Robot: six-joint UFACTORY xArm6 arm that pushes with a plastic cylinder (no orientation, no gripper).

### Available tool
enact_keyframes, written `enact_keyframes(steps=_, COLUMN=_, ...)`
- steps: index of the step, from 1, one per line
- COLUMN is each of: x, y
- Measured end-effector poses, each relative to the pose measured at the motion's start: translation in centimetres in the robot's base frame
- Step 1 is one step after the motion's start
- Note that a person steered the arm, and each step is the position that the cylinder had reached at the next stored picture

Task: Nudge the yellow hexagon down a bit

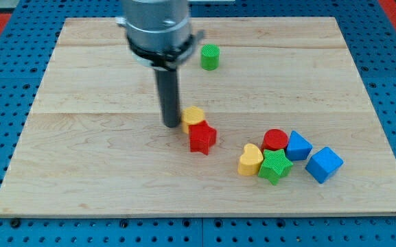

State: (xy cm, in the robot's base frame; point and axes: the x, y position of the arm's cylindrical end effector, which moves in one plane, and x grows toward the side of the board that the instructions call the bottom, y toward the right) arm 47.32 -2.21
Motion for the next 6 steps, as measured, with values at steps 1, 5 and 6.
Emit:
enact_keyframes(steps=1, x=1.5, y=6.6)
enact_keyframes(steps=5, x=-2.6, y=9.1)
enact_keyframes(steps=6, x=0.5, y=11.2)
